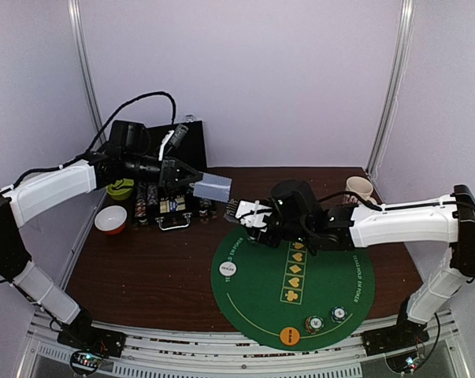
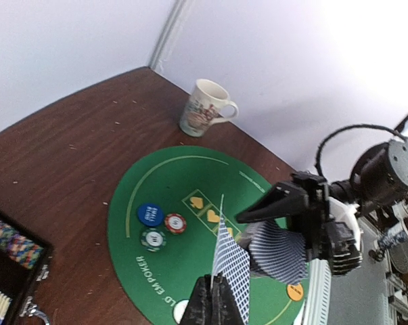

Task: Distribute texas hold em gaming equipment
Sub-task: Distribute the poker card in the small blind area.

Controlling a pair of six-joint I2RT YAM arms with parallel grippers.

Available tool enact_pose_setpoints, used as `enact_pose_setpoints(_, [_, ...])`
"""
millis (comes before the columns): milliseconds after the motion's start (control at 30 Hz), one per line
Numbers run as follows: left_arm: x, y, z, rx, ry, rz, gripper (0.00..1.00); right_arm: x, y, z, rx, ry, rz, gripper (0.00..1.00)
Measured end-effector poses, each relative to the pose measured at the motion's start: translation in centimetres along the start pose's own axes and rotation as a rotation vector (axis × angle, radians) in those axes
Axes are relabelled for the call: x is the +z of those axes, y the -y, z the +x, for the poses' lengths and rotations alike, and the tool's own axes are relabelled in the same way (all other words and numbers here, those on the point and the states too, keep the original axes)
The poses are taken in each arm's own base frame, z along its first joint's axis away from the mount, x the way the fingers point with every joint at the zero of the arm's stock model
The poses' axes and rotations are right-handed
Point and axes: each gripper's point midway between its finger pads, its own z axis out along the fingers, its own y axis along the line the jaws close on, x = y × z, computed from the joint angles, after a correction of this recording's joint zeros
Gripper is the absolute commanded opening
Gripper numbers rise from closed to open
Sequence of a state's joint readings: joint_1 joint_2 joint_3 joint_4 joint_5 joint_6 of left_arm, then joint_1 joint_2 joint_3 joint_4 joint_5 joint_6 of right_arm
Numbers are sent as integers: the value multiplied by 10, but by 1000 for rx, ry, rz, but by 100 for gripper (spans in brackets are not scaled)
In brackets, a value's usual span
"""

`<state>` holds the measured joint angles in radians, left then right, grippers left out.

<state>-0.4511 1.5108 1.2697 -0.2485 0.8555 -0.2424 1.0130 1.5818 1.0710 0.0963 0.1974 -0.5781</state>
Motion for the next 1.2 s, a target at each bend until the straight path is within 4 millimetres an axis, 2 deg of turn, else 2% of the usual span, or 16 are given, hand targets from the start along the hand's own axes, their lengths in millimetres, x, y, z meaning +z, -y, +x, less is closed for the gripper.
enact_pose_setpoints(100, [-19, -29, -11, -11, 46, -89, 0, -6, 3, 0, -2, 1, 1, 43])
enact_pose_setpoints(200, [-22, -51, -12, -15, 43, -156, 0, -14, 5, 0, -3, 4, 4, 43])
enact_pose_setpoints(300, [-6, -73, -15, -5, 17, -184, 0, -21, 8, 4, -10, -2, 5, 43])
enact_pose_setpoints(367, [8, -92, -8, -14, -25, -215, 0, -24, 9, 7, -16, -12, 3, 43])
enact_pose_setpoints(433, [25, -110, 0, -14, -78, -242, 0, -26, 11, 9, -17, -17, 4, 43])
enact_pose_setpoints(533, [61, -128, 10, 7, -151, -236, 0, -30, 14, 14, -15, -23, 4, 43])
enact_pose_setpoints(733, [123, -150, 18, 62, -239, -191, 0, -34, 14, 16, -14, -19, -7, 43])
enact_pose_setpoints(867, [153, -164, 41, 105, -318, -201, 0, -34, 13, 15, -13, -14, -16, 43])
enact_pose_setpoints(1067, [170, -172, 80, 175, -443, -195, 0, -34, 11, 14, -10, -5, -28, 43])
enact_pose_setpoints(1200, [172, -169, 81, 260, -469, -189, 0, -34, 10, 14, -9, -3, -30, 43])
